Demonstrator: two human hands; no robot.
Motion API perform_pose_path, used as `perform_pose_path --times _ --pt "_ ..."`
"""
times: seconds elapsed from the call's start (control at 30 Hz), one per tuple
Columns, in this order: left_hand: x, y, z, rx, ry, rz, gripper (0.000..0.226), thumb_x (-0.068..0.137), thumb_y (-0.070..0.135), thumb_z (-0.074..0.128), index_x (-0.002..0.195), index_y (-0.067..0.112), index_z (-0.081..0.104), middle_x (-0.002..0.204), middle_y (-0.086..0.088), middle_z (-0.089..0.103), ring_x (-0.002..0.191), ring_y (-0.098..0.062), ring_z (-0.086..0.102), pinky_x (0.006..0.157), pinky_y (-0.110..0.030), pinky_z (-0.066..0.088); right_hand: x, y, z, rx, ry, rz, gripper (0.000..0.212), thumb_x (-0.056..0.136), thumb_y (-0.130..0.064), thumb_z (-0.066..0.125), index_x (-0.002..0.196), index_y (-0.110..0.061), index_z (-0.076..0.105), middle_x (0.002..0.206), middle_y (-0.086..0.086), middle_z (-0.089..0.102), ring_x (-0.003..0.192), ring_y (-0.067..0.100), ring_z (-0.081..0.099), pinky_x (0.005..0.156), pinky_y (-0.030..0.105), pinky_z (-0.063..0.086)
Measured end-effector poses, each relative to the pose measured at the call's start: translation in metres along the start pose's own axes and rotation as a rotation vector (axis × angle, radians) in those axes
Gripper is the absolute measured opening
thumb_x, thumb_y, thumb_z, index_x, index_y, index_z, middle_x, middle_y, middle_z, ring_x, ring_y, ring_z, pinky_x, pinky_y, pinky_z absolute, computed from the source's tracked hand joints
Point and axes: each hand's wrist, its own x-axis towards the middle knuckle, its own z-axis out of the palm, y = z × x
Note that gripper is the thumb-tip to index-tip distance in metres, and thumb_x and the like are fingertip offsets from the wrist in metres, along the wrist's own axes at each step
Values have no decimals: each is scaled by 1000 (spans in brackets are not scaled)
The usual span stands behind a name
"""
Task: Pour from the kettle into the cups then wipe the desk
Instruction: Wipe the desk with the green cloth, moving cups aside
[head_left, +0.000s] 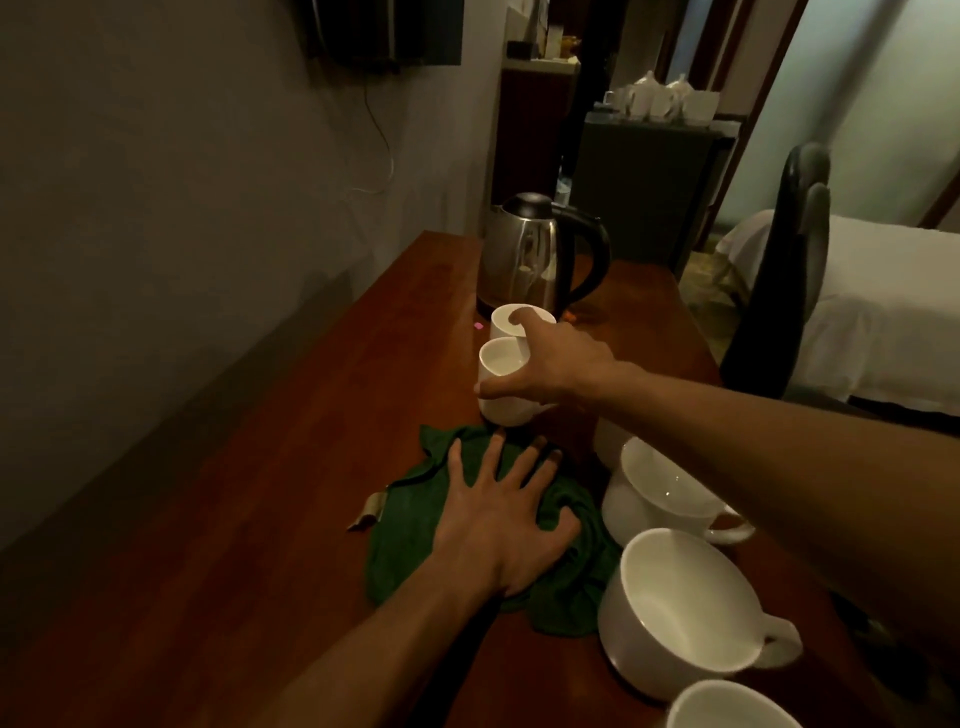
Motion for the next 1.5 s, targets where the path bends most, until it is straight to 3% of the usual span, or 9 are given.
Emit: perform_pose_path --times 0.17,0.33,0.5,0.73,0.93,1.1,1.27,1.4,1.5 --pt "0 0 0 -9 19 10 73 94 68 12 159 40 0 167 15 -10 152 -21 -22 113 -66 -22 -3 -3 4 31 71 0 97 67 -65 79 145 -36 30 139 1 54 119 27 55 87 40 50" --pt "1 -1 0 -33 19 17 74 93 68 13 160 39 2 167 15 -9 152 -22 -23 112 -66 -24 -3 -1 -2 24 109 22 93 68 -63 80 143 -36 32 133 1 57 114 25 57 76 33 39" --pt "6 -3 3 -36 17 23 75 93 70 13 160 39 0 167 16 -10 152 -21 -22 111 -65 -24 5 13 -18 26 93 59 94 64 -64 82 140 -31 36 135 3 56 117 27 56 85 41 51" --pt "22 -3 3 -43 40 37 75 93 70 14 160 39 1 167 15 -9 153 -21 -21 112 -64 -24 10 51 -39 99 150 149 99 62 -61 85 143 -26 37 139 5 55 121 29 57 92 47 55" --pt "41 -4 3 -19 40 37 75 92 71 10 159 40 -1 167 14 -9 153 -21 -20 113 -66 -21 13 82 -51 82 158 214 95 66 -52 86 142 -24 37 141 7 52 122 30 55 83 34 49" --pt "51 -6 2 -4 35 42 75 92 72 10 159 41 -1 167 14 -9 153 -21 -18 114 -66 -18 10 92 -48 89 69 292 98 65 -50 88 144 -26 36 141 7 51 119 29 56 79 35 52" --pt "60 -8 0 -2 22 39 74 92 71 10 159 41 -2 167 15 -10 153 -21 -19 115 -66 -15 7 97 -41 93 5 340 96 63 -51 88 142 -26 38 133 6 54 99 21 53 71 32 51" --pt "64 -9 0 -2 30 38 74 93 71 11 159 41 -1 167 15 -10 153 -21 -18 115 -66 -16 8 98 -42 121 -14 359 94 65 -50 88 142 -25 40 133 7 54 102 22 54 75 34 53" --pt "69 -10 -1 -8 32 38 73 93 71 11 159 41 -1 167 15 -9 153 -21 -18 115 -66 -16 10 98 -43 74 -30 375 94 64 -53 87 141 -24 40 131 6 54 100 22 54 68 31 50"
